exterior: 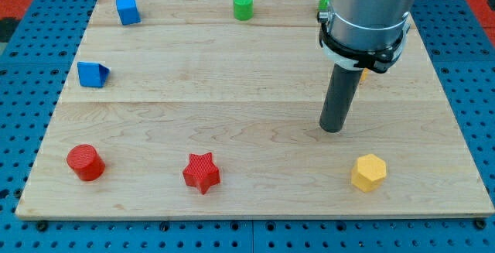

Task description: Push the yellow hexagon towards center

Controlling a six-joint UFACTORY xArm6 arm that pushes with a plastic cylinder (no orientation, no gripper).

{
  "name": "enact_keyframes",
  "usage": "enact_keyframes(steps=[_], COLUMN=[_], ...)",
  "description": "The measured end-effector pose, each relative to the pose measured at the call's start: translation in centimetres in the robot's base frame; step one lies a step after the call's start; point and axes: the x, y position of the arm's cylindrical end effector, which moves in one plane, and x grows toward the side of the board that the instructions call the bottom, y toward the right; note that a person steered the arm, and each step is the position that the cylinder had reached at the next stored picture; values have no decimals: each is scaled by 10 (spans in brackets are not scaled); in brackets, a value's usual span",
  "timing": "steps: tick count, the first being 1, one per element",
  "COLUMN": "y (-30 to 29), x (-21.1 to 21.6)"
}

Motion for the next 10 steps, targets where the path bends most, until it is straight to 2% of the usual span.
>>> enact_keyframes(steps=[4, 6, 7, 8, 9, 10], y=[-1, 20, 47, 138, 196, 157], x=[2, 2, 4, 9, 56, 92])
